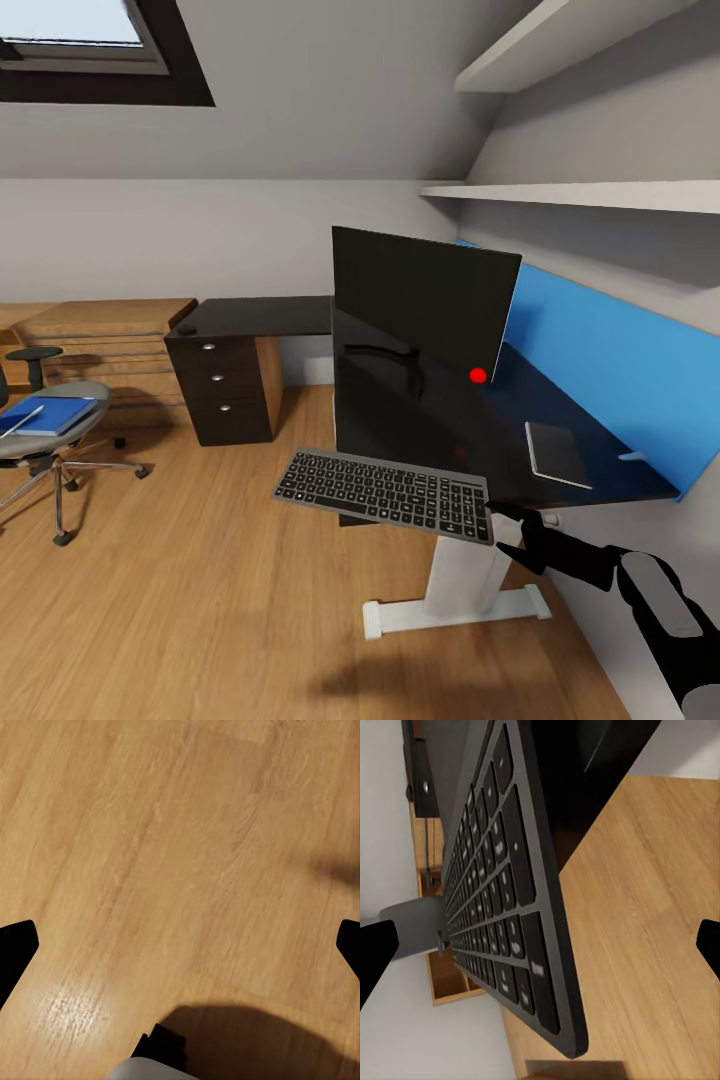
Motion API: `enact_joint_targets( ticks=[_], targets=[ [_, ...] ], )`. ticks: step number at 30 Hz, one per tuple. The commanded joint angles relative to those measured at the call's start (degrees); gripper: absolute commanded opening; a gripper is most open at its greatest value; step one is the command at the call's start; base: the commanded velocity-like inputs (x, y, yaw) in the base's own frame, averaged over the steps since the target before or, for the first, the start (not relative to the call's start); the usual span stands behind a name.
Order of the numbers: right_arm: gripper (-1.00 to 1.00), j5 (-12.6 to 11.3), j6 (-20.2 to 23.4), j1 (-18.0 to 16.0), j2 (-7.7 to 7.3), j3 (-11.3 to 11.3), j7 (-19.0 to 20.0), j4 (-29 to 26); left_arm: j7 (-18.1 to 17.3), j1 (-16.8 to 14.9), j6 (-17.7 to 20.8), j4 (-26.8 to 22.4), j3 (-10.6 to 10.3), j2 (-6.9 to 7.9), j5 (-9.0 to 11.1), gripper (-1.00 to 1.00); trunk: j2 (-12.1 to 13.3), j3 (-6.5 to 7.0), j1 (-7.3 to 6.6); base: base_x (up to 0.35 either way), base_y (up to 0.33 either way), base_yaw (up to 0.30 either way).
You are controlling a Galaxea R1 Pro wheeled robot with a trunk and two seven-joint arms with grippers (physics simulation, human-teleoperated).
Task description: In the bedroom, organize the workspace by keeping the computer under the desk, ensuring the monitor is on the desk, placing the keyboard on the desk next to the monitor, placing the mouse on the desk next to the keyboard, moving the folder from the swivel chair onto the desk next to the mouse, stacking the notebook on top of the folder with the pen on top of the notebook, and positioning the swivel chair next to the desk.
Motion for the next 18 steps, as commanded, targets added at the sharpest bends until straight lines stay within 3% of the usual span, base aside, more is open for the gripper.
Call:
enact_joint_targets(
  ticks=[1,18],
  targets=[
    [1.0,0.6,0.3,0.0,-0.01,-0.1,0.6,0.0,0.5,0.0,0.0,-0.1,-0.3,0.08,0.5,1.0,0.0,-0.04,0.0,0.002,0.0,0.0],
    [1.0,0.7,0.3,0.0,0.02,-0.1,0.6,0.4,0.5,0.0,0.0,-0.2,-0.2,0.08,0.4,1.0,0.0,-0.04,0.0,0.0,0.018,0.0]
  ],
)
